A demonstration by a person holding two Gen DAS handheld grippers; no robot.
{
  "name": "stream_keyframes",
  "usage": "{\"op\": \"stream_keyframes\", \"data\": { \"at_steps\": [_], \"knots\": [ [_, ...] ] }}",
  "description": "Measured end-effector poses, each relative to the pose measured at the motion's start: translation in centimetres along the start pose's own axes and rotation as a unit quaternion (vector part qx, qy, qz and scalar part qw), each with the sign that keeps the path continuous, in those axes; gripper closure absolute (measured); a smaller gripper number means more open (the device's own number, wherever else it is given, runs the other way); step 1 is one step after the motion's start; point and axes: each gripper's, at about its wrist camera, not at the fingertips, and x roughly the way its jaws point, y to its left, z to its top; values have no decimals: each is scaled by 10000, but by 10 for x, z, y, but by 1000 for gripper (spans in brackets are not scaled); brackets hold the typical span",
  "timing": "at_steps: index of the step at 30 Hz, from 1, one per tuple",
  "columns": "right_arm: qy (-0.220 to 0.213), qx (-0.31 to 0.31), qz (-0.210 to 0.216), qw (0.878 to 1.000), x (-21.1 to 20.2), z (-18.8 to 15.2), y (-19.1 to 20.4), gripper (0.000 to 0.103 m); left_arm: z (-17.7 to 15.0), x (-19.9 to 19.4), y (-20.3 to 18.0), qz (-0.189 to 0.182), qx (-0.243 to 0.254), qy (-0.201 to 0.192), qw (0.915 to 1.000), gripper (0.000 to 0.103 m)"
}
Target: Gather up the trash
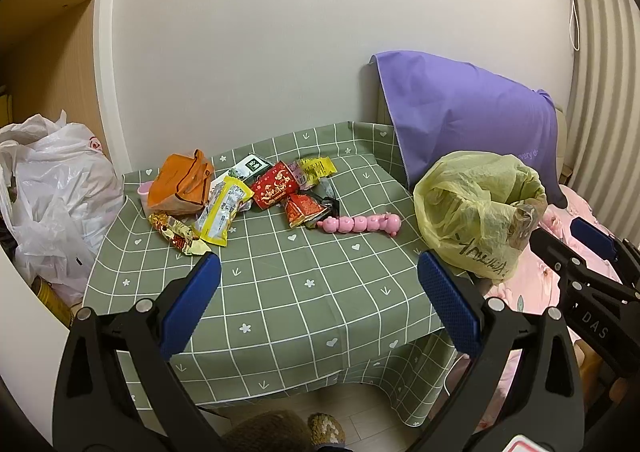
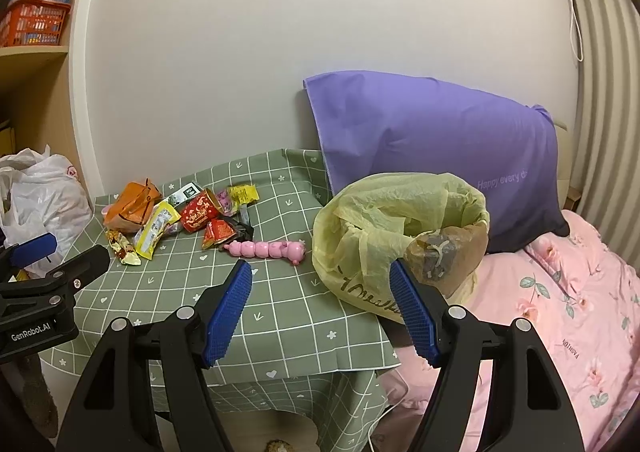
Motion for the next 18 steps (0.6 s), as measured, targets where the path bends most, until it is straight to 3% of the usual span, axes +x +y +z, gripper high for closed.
{"op": "stream_keyframes", "data": {
  "at_steps": [18],
  "knots": [
    [1, 44, -10, 10000, 0, -1, -2, 35, -1, 0, 0, -4, -3, 4, 10000, 9]
  ]
}}
